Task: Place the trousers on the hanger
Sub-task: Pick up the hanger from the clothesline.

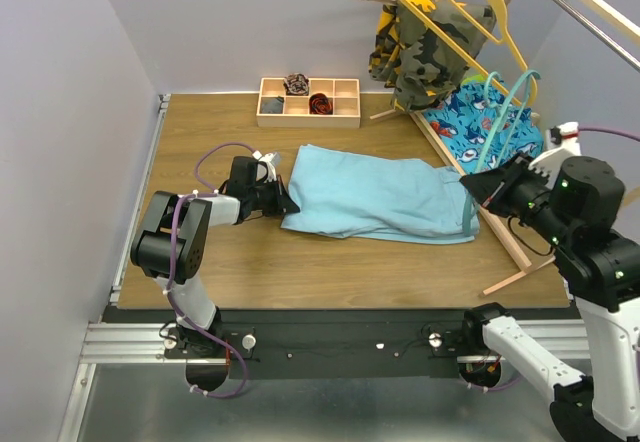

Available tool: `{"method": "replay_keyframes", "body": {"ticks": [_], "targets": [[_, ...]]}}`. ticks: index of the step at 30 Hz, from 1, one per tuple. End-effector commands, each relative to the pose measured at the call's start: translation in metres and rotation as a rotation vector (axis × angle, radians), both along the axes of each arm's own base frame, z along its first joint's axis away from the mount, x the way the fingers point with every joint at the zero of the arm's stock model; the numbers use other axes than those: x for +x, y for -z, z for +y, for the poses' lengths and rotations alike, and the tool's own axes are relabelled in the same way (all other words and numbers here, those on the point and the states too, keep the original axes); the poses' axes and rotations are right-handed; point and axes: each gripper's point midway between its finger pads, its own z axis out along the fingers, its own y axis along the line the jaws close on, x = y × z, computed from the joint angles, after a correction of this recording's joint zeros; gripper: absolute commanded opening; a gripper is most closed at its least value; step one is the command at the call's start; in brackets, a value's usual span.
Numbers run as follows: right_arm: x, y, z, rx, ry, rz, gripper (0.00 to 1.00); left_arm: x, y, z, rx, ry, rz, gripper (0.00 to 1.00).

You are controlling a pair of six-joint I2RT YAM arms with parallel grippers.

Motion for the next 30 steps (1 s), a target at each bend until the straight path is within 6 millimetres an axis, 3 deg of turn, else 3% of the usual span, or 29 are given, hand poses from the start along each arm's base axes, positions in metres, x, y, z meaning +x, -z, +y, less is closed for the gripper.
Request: {"method": "replay_keyframes", "body": {"ticks": [1, 9, 13, 20, 26, 30], "targets": [[-0.005, 0.022, 0.027, 0.022, -0.161, 0.046, 0.01, -0.015, 0.017, -0.002, 0.046, 0.021, 0.059, 0.00], [0.004, 0.029, 0.032, 0.003, -0.190, 0.044, 0.01, -0.016, 0.018, -0.002, 0.050, 0.019, 0.057, 0.00], [0.007, 0.020, 0.021, -0.027, -0.135, 0.003, 0.01, -0.016, 0.019, -0.002, 0.050, 0.020, 0.063, 0.00], [0.032, 0.008, -0.019, -0.105, 0.107, -0.072, 0.01, -0.017, 0.023, -0.002, 0.051, 0.021, 0.072, 0.00], [0.048, -0.025, -0.041, -0.048, 0.285, -0.136, 0.01, -0.017, 0.024, -0.001, 0.058, 0.023, 0.074, 0.00], [0.044, -0.063, -0.040, 0.075, 0.311, -0.213, 0.01, -0.016, 0.026, -0.001, 0.059, 0.019, 0.078, 0.00]]}}
